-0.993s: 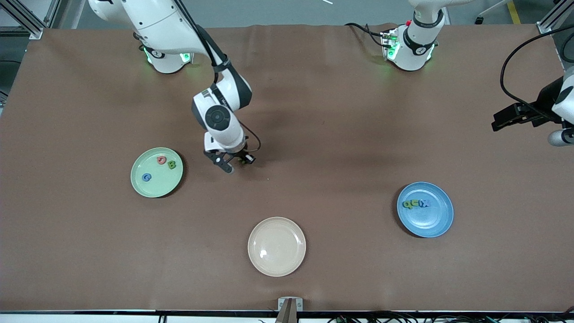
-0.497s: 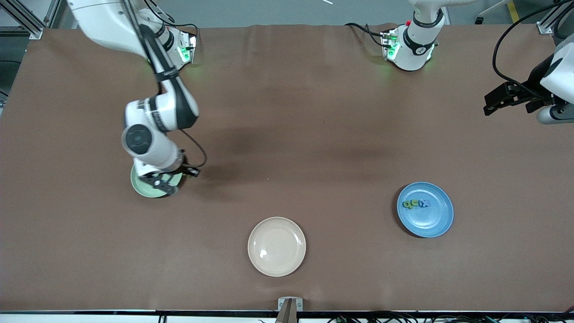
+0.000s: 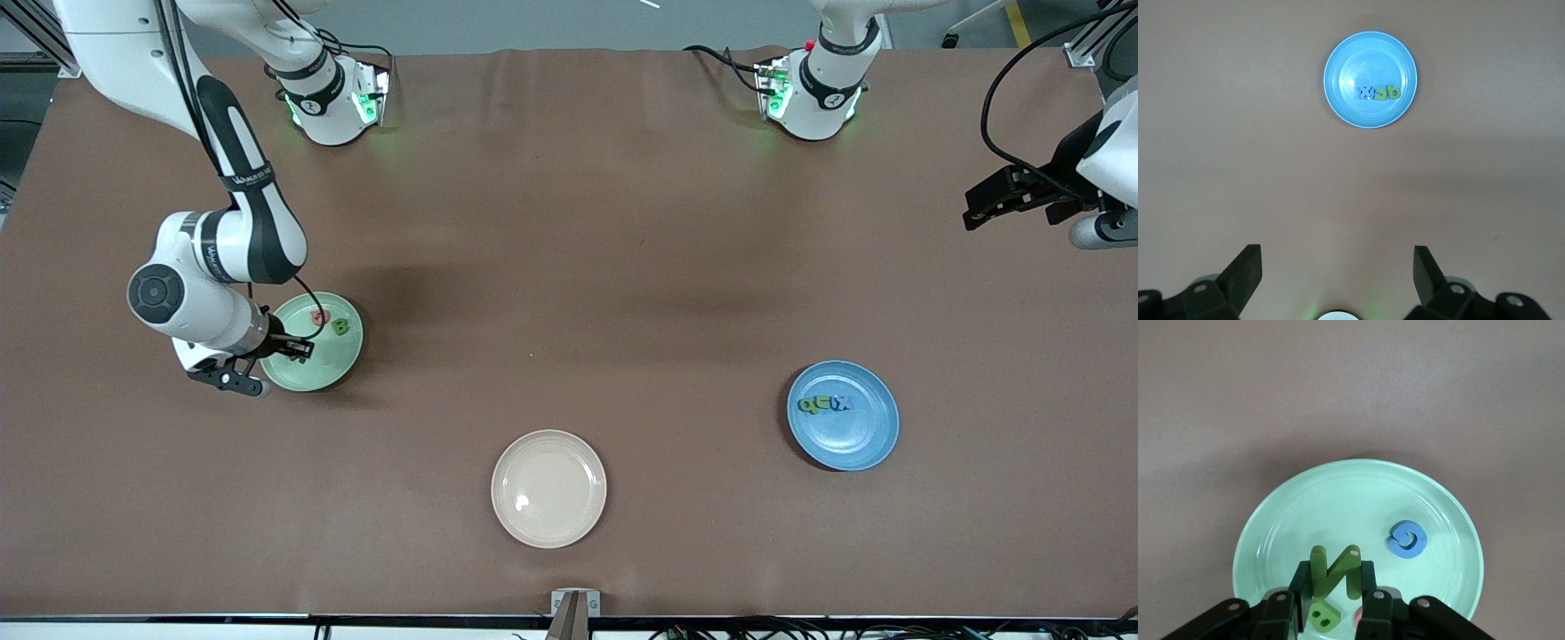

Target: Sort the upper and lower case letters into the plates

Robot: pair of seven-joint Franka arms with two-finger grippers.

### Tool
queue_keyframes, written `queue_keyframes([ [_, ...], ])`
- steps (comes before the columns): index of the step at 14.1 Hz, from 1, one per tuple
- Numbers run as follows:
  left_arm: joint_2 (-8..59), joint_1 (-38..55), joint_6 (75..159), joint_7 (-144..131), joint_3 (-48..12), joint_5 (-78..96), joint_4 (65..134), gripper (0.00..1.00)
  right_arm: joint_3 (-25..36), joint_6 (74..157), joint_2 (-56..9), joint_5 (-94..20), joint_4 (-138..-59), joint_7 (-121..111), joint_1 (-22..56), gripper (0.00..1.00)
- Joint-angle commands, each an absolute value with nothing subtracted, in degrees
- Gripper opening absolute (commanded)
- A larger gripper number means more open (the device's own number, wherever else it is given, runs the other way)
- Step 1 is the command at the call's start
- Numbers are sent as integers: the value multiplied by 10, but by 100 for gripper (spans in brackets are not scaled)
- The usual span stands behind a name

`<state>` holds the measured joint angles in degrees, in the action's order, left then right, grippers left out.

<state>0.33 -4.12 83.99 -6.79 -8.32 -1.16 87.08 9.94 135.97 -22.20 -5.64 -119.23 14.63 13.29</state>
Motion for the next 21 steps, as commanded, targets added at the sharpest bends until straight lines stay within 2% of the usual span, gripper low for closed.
queue_keyframes([
  [1, -4, -37, 839, -59, -87, -17, 875, 100, 91, 1383, -242, -54, -1208, 142, 131, 3],
  [3, -4, -38, 839, -61, -101, -18, 875, 100, 90, 1384, -250, -56, -1207, 142, 131, 8],
  [4, -5, -40, 839, -61, -102, -18, 875, 100, 90, 1384, -250, -56, -1207, 142, 131, 21],
  [6, -5, -41, 838, -60, -101, -18, 875, 100, 90, 1376, -249, -56, -1201, 142, 131, 100],
  [8, -5, -41, 838, -60, -100, -18, 875, 100, 91, 1350, -243, -55, -1179, 121, 131, 100],
  [9, -4, -41, 838, -61, -101, -18, 874, 100, 92, 1306, -240, -54, -1153, 93, 128, 100],
  [13, -4, -43, 838, -59, -96, -17, 873, 100, 97, 1061, -230, -42, -1005, 42, 100, 100],
  [17, -3, -44, 838, -60, -95, -17, 872, 100, 97, 868, -227, 0, -852, 41, 91, 100],
  [21, -2, -43, 838, -60, -96, -17, 871, 100, 95, 800, -227, 0, -765, -16, 45, 100],
])
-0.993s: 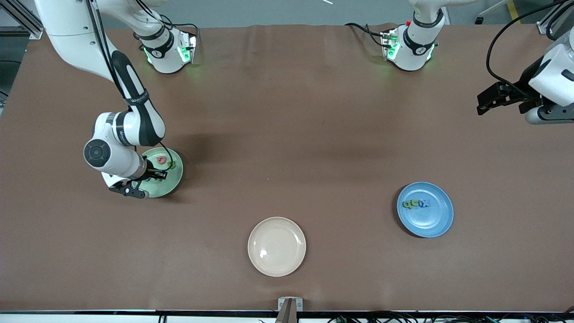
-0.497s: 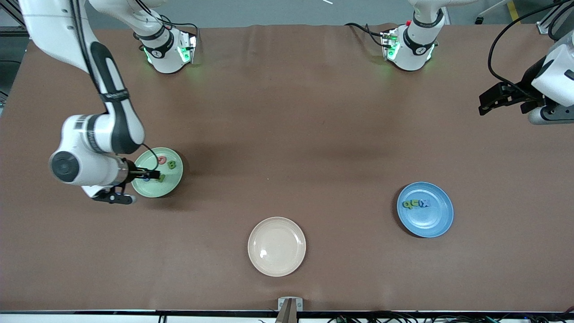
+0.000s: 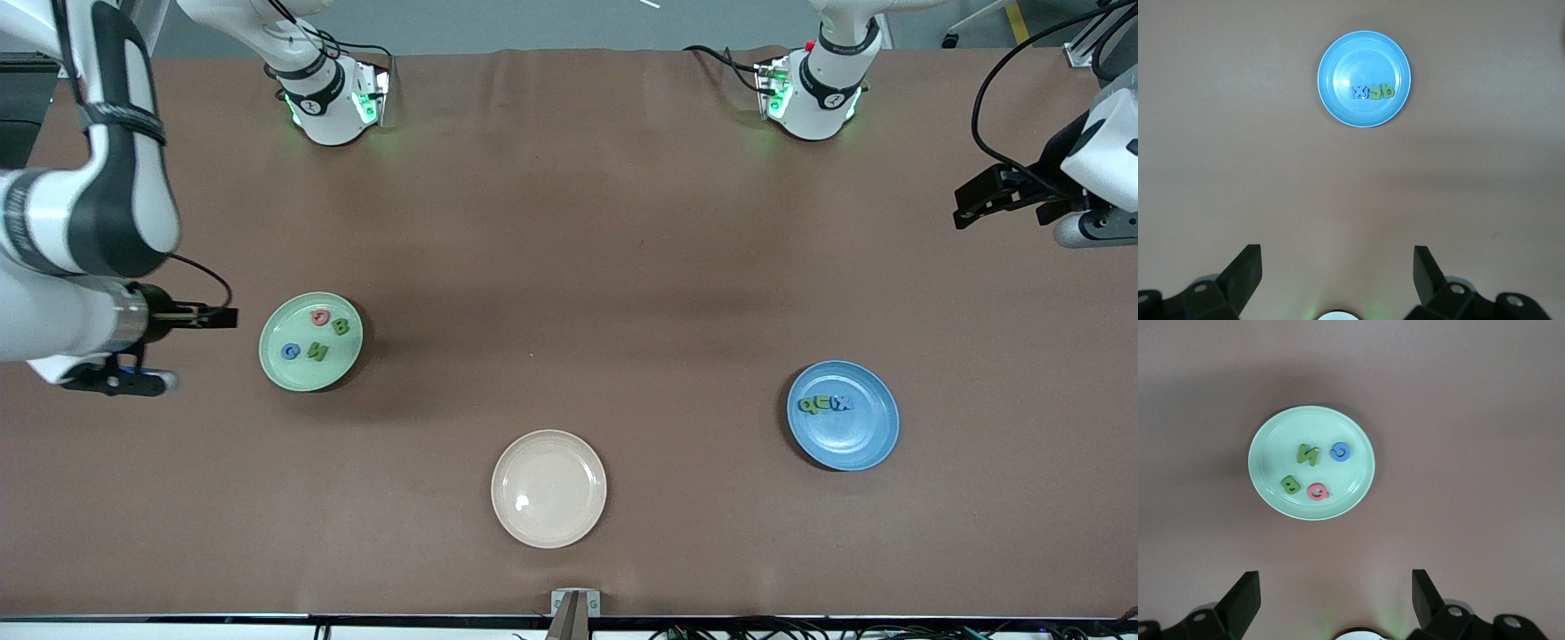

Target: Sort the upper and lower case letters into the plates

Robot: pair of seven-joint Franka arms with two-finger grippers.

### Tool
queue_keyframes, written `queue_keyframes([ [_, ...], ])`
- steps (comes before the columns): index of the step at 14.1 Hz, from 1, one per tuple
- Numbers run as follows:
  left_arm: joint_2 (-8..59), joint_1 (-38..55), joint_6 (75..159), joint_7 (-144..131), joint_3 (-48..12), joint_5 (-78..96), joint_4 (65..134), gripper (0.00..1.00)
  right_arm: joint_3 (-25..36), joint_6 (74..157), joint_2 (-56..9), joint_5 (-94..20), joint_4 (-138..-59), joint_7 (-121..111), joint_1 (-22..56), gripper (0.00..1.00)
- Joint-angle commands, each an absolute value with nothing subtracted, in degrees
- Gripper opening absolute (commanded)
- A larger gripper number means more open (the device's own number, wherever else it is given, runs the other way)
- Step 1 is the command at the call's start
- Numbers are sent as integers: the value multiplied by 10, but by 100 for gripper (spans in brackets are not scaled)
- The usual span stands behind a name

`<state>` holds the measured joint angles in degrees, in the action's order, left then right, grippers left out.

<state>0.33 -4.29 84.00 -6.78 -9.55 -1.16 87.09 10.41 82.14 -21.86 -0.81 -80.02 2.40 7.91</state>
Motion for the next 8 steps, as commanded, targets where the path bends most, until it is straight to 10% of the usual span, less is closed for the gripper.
queue_keyframes([
  [1, -2, -42, 838, -60, -96, -17, 871, 100, 96, 801, -222, -9, -764, -18, 35, 100],
  [8, -4, -42, 829, -62, -97, -17, 873, 100, 94, 804, -222, -18, -719, -21, 27, 100],
])
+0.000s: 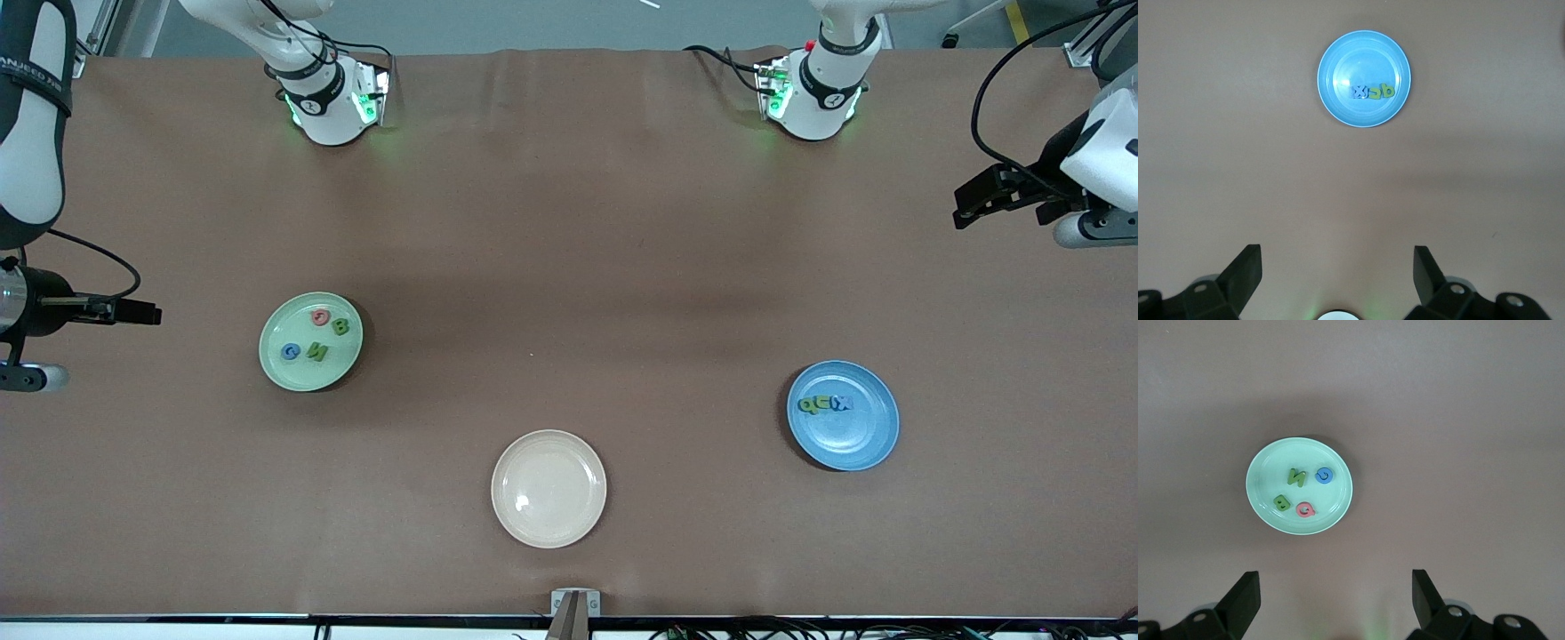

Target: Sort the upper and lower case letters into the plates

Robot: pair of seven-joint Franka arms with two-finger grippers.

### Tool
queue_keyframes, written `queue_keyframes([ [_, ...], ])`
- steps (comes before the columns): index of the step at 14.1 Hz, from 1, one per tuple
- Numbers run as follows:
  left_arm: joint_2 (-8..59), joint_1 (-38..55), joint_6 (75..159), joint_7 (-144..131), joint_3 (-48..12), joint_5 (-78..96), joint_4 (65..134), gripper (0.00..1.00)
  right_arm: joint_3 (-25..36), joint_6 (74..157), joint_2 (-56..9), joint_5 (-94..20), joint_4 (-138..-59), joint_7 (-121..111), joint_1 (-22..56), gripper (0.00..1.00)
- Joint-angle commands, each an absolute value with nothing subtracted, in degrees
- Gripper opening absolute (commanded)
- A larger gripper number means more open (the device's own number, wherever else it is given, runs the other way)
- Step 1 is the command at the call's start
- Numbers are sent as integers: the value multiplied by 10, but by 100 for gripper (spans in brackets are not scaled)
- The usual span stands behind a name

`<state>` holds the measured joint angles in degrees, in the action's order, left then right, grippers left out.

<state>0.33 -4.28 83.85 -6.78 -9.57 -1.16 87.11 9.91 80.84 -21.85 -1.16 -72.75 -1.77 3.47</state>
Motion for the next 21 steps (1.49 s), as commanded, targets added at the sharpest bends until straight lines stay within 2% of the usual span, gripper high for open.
queue_keyframes([
  [1, -4, -43, 828, -61, -97, -17, 873, 100, 94, 801, -222, -18, -719, -14, 30, 100],
  [8, -2, -42, 824, -59, -99, -9, 871, 100, 93, 802, -211, -31, -722, 12, 33, 100],
  [15, 4, -42, 824, -60, -101, -14, 866, 100, 89, 810, -112, -30, -805, 16, 22, 100],
  [21, 4, -42, 824, -59, -101, -17, 867, 100, 47, 806, -59, -28, -839, 32, -11, 100],
])
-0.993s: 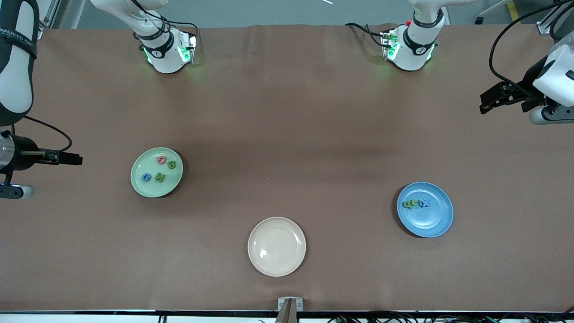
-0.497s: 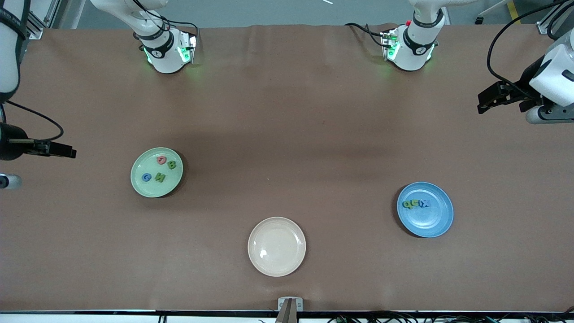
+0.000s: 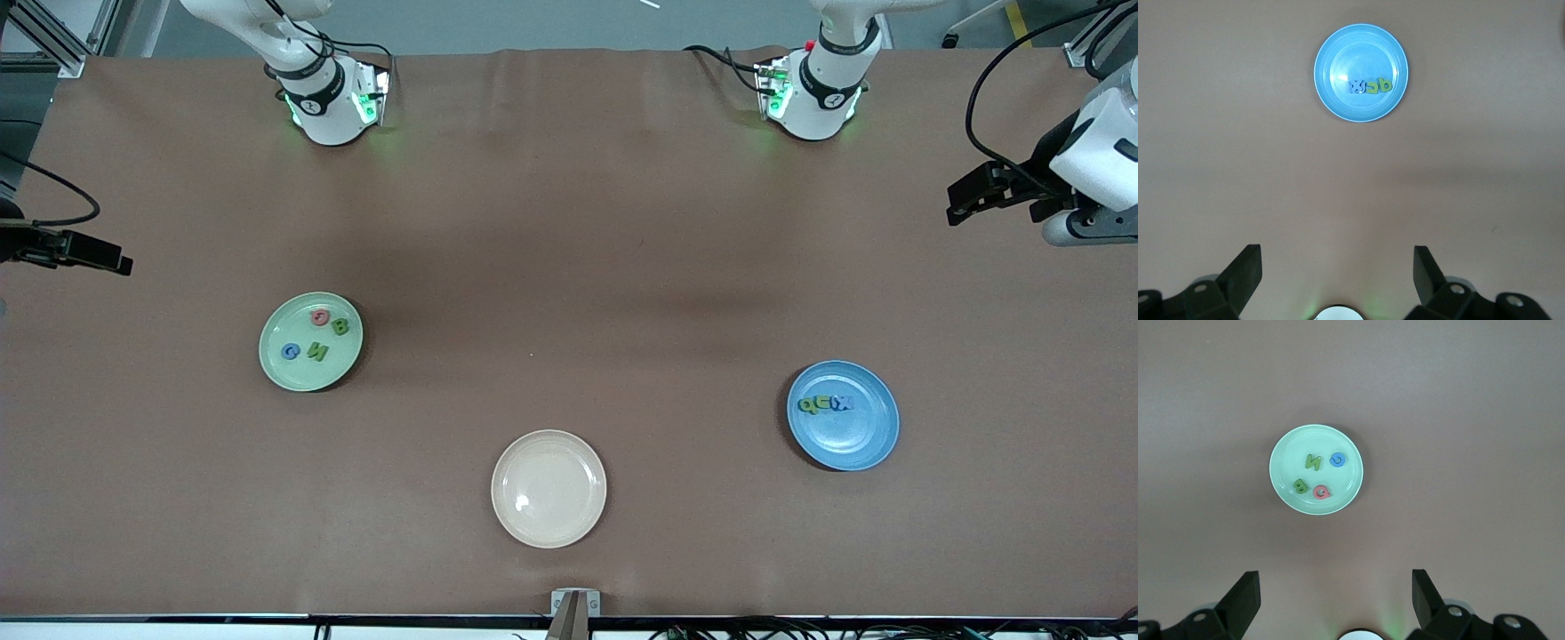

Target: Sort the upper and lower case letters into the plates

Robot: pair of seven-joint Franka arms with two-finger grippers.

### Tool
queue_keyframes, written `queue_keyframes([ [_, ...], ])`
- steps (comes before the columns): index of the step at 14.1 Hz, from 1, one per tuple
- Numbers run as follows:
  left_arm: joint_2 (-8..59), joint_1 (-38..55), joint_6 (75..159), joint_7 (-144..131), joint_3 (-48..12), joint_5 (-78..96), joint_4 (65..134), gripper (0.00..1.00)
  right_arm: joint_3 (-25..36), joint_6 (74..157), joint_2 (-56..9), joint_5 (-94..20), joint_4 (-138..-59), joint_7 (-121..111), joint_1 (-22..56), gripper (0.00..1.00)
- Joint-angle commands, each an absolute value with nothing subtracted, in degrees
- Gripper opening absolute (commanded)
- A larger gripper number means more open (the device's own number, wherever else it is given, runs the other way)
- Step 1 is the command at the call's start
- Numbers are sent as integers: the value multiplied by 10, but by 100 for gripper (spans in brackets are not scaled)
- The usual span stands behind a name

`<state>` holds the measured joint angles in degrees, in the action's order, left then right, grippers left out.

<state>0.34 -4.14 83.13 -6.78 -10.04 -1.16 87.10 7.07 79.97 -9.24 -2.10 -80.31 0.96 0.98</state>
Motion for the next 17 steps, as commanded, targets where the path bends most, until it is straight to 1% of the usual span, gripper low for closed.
queue_keyframes([
  [1, 4, -42, 824, -59, -101, -17, 867, 100, 43, 803, -58, -28, -839, 37, -11, 100],
  [5, 4, -42, 824, -60, -99, -17, 867, 100, 28, 810, -18, -28, -875, 37, -25, 100],
  [10, 4, -42, 824, -60, -99, -18, 867, 100, 27, 830, 31, -28, -922, 37, -23, 100],
  [17, 3, -42, 824, -60, -99, -18, 867, 100, 27, 835, 60, -28, -940, 37, -23, 100],
])
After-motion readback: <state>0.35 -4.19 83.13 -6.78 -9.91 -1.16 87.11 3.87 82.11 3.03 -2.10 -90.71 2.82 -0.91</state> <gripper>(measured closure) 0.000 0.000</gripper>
